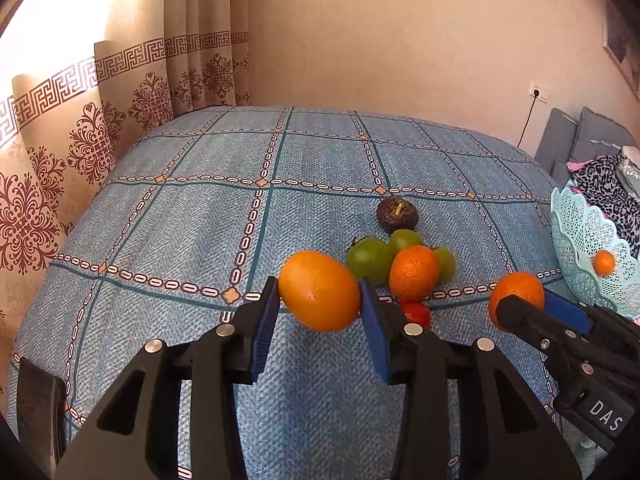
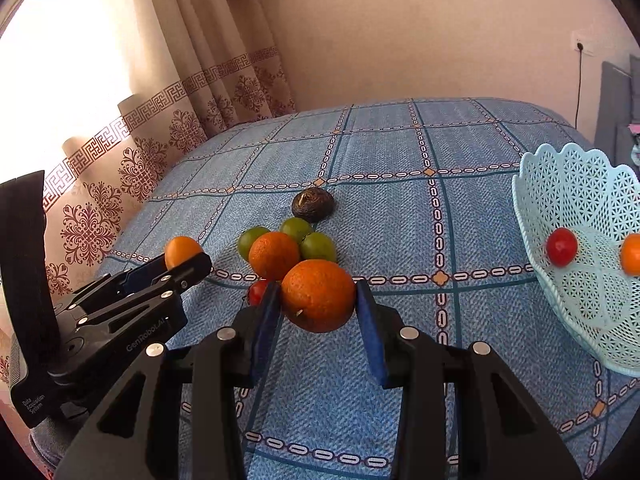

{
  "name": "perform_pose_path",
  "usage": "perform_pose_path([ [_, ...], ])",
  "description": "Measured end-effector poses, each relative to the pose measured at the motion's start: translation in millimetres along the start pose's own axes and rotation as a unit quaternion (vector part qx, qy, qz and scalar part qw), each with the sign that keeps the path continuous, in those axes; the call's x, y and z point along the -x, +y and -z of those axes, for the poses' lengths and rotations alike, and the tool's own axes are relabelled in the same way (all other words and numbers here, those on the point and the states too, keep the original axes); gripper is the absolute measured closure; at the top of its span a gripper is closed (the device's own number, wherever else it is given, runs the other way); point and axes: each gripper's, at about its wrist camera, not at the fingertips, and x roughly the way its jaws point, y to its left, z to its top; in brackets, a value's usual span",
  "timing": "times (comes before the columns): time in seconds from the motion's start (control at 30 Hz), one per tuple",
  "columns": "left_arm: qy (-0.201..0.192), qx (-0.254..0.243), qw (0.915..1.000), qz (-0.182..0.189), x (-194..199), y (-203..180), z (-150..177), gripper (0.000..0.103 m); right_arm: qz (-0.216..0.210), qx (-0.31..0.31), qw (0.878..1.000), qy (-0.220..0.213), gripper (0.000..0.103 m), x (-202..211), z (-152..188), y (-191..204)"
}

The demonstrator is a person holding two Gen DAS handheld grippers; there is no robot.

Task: Organize fruits
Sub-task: 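Carry the small orange into the basket and open the right tool while the left tool holds its orange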

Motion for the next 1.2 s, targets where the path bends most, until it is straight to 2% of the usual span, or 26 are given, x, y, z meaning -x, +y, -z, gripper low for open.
perform_pose_path([
  [0.2, 0.004, 0.006, 0.9997, 0.022, 4, -4, 0, 0.061, 0.013, -0.009, 1.0, -0.02, 0.064, 20, 2, -9],
  [0.73, -0.021, -0.031, 0.9987, 0.035, 35, -39, -9, 0.061, 0.073, -0.043, 0.992, -0.091, 0.064, 83, 7, -52],
  [1.2, -0.028, -0.064, 0.9964, 0.049, 47, -77, -13, 0.061, 0.131, -0.105, 0.98, -0.109, 0.064, 105, 15, -120],
])
